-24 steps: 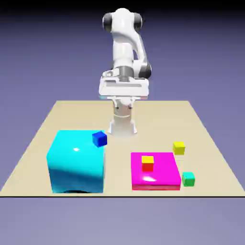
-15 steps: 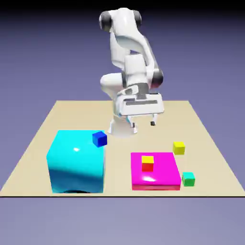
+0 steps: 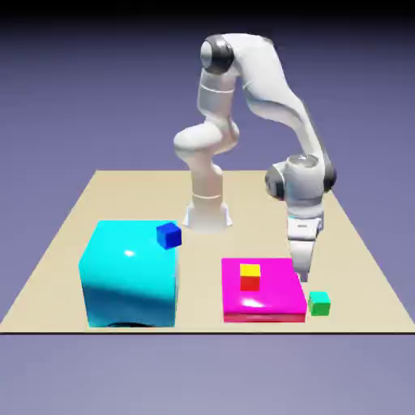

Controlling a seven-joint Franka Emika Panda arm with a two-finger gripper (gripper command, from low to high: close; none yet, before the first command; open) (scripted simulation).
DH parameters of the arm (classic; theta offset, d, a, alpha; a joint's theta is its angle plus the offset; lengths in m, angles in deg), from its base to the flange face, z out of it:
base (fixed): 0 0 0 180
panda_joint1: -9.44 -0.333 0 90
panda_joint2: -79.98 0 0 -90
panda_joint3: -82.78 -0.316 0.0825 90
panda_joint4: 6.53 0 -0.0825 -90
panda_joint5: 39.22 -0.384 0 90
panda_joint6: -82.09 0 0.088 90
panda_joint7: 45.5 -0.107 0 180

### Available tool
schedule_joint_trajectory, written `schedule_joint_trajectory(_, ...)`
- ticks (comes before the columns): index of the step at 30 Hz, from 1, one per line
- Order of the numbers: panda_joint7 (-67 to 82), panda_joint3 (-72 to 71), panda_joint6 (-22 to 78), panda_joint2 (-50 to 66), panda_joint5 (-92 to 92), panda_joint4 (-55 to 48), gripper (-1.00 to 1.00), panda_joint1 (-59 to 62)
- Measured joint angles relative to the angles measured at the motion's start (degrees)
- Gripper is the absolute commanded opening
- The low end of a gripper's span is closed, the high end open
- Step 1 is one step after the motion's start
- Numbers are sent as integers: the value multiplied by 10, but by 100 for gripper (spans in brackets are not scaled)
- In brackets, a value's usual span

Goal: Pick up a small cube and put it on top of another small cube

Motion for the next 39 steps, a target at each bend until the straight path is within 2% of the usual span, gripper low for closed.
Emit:
schedule_joint_trajectory(4, 65, 18, 25, 57, -15, -35, 0, -51)
schedule_joint_trajectory(8, 92, -23, -37, 140, -53, -57, 0, -18)
schedule_joint_trajectory(9, 96, -29, -46, 151, -59, -60, -100, -14)
schedule_joint_trajectory(11, 96, -29, -45, 152, -59, -60, -100, -14)
schedule_joint_trajectory(16, 60, 20, 28, 48, -10, -30, -100, -47)
schedule_joint_trajectory(30, -99, 73, 117, -243, 166, 148, -100, 88)
schedule_joint_trajectory(32, -103, 75, 120, -251, 171, 153, -100, 89)
schedule_joint_trajectory(36, -61, 57, 29, -168, 114, 167, -100, 101)
schedule_joint_trajectory(37, -51, 52, 8, -148, 100, 170, 100, 104)
schedule_joint_trajectory(39, -51, 52, 7, -148, 100, 170, 100, 104)
